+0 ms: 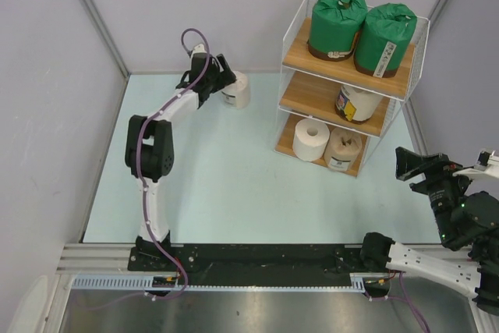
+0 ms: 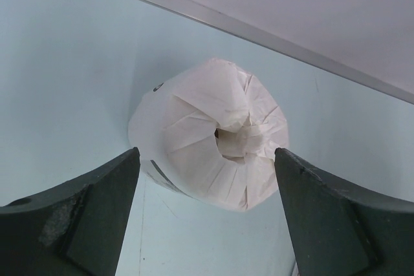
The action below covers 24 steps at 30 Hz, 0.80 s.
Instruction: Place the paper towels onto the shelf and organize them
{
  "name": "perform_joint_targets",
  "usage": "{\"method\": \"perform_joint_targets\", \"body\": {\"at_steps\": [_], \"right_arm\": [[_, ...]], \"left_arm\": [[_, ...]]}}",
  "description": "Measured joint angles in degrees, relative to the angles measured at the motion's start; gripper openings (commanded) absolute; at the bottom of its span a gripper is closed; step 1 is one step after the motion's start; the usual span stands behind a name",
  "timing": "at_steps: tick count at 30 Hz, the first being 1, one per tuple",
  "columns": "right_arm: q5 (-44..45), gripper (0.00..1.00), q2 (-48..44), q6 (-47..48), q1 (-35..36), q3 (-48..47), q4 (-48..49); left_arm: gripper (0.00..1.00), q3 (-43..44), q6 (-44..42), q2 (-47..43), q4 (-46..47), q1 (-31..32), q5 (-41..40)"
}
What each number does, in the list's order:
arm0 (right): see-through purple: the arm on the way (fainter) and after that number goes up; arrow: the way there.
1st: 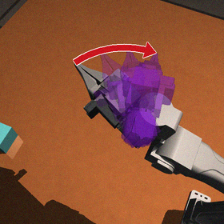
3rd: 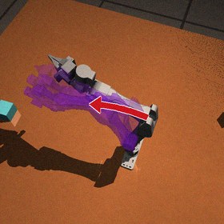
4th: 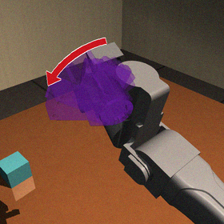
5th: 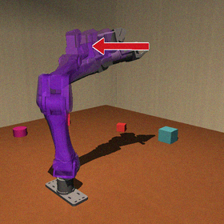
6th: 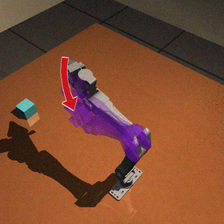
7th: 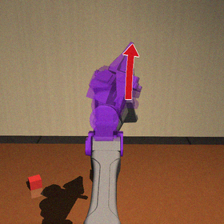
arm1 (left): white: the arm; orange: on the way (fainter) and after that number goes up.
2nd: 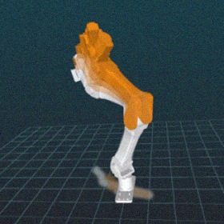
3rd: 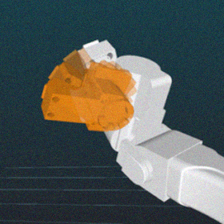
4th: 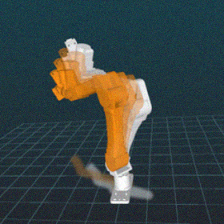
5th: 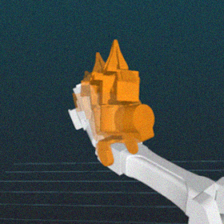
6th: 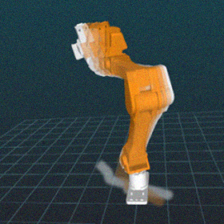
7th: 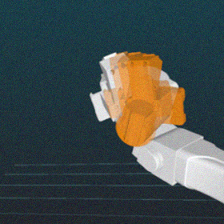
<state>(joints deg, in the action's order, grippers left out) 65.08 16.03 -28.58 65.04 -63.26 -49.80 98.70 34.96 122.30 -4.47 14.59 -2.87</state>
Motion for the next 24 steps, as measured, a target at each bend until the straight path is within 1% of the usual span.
{"method": "perform_joint_targets", "body": {"at_steps": [9, 24], "right_arm": [[3.5, 0.81, -0.2, -2.1, 3.0, 0.3, -2.4], [5.2, 0.81, -0.3, -4.0, 3.8, 0.3, -4.5]], "left_arm": [[0.77, 2.6, -0.1, 3.7, -0.7, 0.0, 0.0], [0.70, 4.2, 0.0, 6.9, -0.3, -0.2, -0.5]]}}
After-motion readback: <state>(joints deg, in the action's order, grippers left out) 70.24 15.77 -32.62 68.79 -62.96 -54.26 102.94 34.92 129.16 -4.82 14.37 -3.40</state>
